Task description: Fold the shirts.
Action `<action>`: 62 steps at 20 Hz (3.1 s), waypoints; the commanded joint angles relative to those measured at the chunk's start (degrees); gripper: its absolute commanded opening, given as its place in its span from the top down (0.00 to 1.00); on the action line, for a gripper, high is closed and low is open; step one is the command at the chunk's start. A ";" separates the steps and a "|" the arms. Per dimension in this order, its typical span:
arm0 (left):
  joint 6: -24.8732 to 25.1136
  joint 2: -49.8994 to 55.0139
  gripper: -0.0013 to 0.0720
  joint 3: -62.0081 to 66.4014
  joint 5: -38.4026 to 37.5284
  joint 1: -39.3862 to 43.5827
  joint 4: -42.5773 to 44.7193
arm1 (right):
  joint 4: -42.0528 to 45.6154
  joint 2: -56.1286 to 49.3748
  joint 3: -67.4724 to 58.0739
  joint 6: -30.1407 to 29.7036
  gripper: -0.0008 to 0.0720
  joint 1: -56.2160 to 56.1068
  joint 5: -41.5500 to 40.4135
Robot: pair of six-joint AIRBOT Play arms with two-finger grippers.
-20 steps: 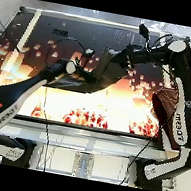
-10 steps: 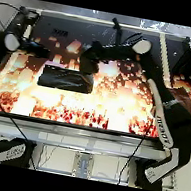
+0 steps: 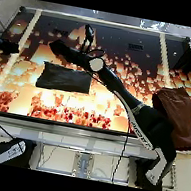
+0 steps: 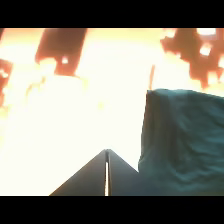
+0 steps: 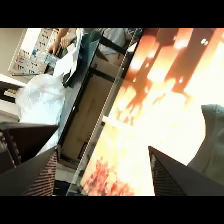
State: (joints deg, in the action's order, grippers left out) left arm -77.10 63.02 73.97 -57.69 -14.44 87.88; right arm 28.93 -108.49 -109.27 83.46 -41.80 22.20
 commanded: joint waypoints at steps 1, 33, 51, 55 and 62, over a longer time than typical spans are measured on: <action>0.00 -0.20 0.97 0.00 -0.70 -0.79 -0.04 | 6.10 -0.28 -2.49 0.00 0.14 5.46 11.50; -0.02 -0.15 0.97 -0.07 -0.72 -0.76 -0.07 | -0.61 -10.21 11.72 3.85 0.97 12.50 24.83; -0.02 -0.15 0.97 -0.07 -3.04 -0.76 -0.07 | 41.81 23.98 -9.57 17.64 0.97 47.30 61.31; -0.02 -0.15 0.97 -0.07 -3.04 -0.76 -0.07 | 51.74 33.81 -4.92 17.16 0.97 60.02 75.28; -0.02 -0.15 0.97 -0.07 -3.08 -0.66 -2.99 | 61.53 58.16 35.26 13.64 0.97 80.00 74.49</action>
State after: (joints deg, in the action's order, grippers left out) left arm -77.12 62.85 73.93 -60.80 -15.14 86.85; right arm 86.13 -59.83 -90.15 98.21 30.26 97.76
